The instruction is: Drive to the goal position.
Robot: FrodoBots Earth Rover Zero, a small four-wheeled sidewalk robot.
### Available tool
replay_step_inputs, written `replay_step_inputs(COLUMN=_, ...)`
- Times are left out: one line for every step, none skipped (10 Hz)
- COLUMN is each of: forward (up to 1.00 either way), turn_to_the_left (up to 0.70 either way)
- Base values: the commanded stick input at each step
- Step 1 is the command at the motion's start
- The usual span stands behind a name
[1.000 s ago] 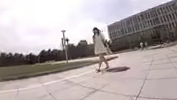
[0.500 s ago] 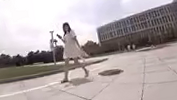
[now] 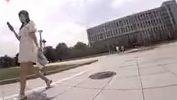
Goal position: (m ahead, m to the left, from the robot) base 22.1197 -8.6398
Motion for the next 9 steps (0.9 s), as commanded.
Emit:
replay_step_inputs(forward=0.7, turn_to_the_left=-0.3)
replay_step_inputs(forward=0.7, turn_to_the_left=-0.31)
replay_step_inputs(forward=0.7, turn_to_the_left=-0.31)
replay_step_inputs(forward=0.7, turn_to_the_left=-0.31)
replay_step_inputs(forward=0.7, turn_to_the_left=-0.31)
replay_step_inputs(forward=0.7, turn_to_the_left=-0.31)
replay_step_inputs(forward=0.7, turn_to_the_left=-0.31)
replay_step_inputs(forward=0.7, turn_to_the_left=-0.2)
replay_step_inputs(forward=0.7, turn_to_the_left=-0.06)
